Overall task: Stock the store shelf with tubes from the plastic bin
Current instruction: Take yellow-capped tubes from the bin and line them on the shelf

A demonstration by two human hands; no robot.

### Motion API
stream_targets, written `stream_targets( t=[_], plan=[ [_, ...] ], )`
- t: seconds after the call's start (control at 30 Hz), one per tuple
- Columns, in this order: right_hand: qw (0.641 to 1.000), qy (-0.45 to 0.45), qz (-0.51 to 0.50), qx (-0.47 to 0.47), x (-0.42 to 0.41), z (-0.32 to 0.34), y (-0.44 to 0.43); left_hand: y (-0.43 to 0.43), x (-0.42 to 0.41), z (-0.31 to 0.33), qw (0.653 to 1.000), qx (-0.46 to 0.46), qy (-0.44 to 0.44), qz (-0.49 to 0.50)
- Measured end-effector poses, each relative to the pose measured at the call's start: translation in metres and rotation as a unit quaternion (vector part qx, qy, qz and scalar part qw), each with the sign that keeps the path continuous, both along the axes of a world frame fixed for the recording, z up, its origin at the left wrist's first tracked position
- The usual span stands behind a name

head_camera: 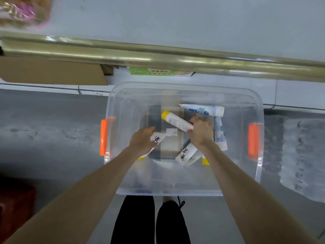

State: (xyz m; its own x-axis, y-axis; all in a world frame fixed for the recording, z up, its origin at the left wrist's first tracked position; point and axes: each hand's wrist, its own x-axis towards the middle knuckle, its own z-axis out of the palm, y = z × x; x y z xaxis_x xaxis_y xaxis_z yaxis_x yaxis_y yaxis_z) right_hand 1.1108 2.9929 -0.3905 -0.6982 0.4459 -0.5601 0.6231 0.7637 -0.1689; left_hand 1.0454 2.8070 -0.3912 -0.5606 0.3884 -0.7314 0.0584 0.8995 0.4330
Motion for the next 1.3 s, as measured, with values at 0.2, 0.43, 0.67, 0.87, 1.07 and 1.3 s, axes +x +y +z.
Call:
stream_targets(
  t=[0.2,0.43,0.67,0.87,1.07,1.3],
  plan=[
    [0.997,0.058,-0.038,-0.036,0.003,0.075,-0.008,-0.006,-0.004,0.061,0.997,0.041,0.019,0.057],
    [0.987,0.109,-0.024,-0.113,0.007,0.197,0.008,0.000,-0.022,0.186,0.985,0.145,0.072,0.068],
    [0.970,0.221,0.055,-0.088,-0.009,0.343,0.026,0.005,-0.032,0.330,0.953,0.219,0.203,0.049],
    [0.947,0.285,0.136,-0.049,-0.025,0.463,0.036,0.012,-0.038,0.438,0.915,0.268,0.299,0.036],
    [0.920,0.361,0.152,-0.017,-0.032,0.558,0.046,0.022,-0.042,0.525,0.874,0.328,0.357,0.033],
    [0.894,0.420,0.157,0.012,-0.046,0.628,0.053,0.027,-0.063,0.582,0.842,0.361,0.398,0.037]
  ],
)
